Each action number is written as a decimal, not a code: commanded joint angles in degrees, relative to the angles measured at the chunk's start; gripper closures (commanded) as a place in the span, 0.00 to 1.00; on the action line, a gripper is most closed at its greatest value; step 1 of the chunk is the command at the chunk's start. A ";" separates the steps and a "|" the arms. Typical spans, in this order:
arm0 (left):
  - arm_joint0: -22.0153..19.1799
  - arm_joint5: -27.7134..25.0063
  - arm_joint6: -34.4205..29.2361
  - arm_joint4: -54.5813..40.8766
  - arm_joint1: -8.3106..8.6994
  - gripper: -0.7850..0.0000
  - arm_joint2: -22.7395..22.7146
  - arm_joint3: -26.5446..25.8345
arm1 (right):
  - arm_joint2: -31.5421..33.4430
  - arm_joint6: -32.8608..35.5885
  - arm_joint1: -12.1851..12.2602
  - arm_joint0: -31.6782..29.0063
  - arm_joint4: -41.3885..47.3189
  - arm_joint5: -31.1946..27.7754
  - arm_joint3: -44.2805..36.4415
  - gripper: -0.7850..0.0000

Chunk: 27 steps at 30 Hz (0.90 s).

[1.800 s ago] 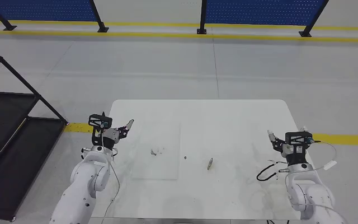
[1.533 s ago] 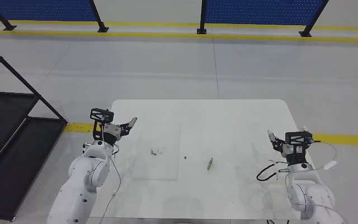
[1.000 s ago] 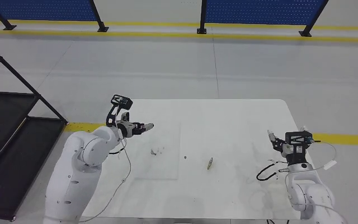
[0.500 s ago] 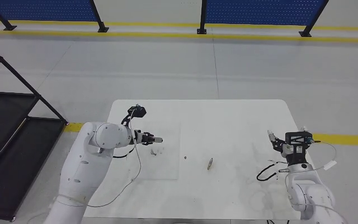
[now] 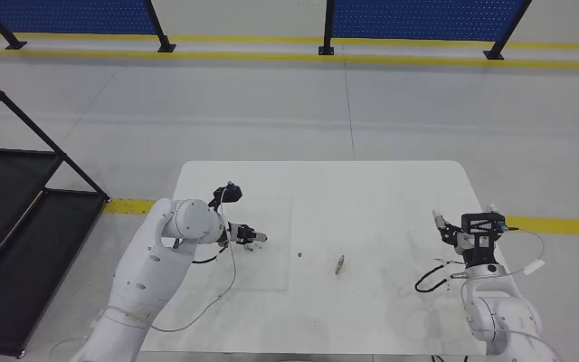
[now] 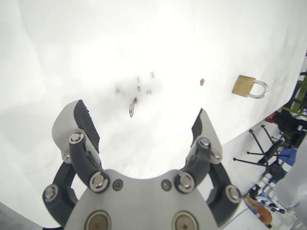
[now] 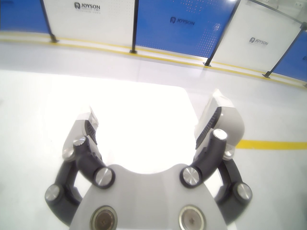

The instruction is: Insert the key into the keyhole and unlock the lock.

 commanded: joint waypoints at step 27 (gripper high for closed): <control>-0.27 -2.54 0.36 -1.19 1.17 0.75 2.03 3.23 | 0.00 0.00 0.00 0.00 0.00 0.00 0.00 0.00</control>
